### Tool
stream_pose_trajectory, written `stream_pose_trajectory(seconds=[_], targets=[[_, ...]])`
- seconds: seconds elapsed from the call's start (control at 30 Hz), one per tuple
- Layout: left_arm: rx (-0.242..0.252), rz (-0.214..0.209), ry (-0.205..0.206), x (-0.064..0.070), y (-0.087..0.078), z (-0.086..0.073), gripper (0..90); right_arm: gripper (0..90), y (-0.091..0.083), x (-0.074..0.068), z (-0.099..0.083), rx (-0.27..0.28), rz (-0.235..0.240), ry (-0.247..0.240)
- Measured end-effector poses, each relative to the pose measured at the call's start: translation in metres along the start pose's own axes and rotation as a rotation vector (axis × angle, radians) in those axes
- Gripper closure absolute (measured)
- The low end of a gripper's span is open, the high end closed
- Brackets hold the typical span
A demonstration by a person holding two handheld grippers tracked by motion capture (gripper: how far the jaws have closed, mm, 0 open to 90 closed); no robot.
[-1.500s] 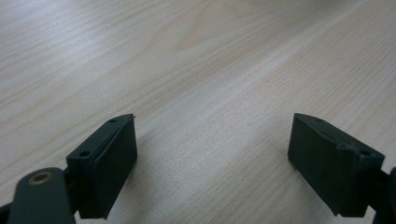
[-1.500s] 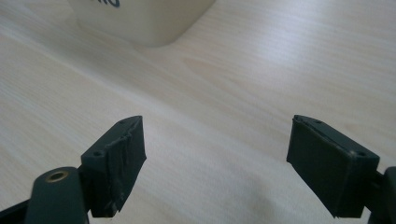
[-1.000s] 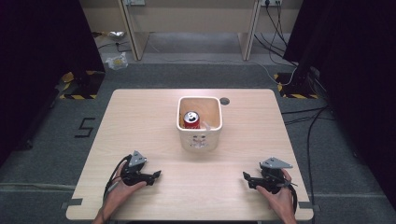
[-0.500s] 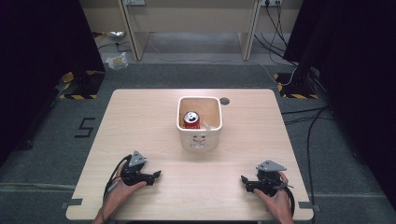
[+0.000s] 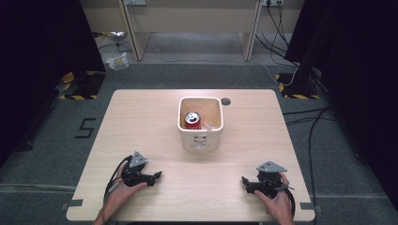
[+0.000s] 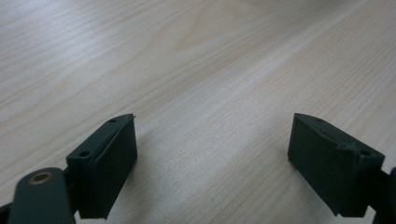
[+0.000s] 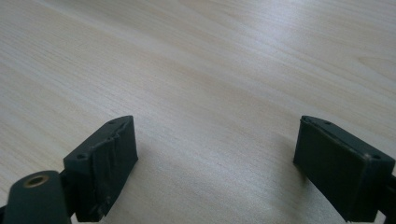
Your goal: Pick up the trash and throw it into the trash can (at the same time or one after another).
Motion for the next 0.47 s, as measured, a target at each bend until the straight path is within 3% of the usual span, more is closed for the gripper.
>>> stream_pose_trajectory(seconds=[0.47], targets=[[0.0,0.0,0.001,0.0001,-0.0001,0.0,14.8,12.1,-0.0003,0.0006,-0.0005,-0.003,-0.003,0.001]])
Point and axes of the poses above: each handheld gripper's, and its own axes: y roughly forward along the jaws, z roughly out of its top, x roughly to its right, the point moved 7 cm from there along y, roughly forward along the jaws, and after that the axes turned 3 degrees about -z, right-handed, at the moved point
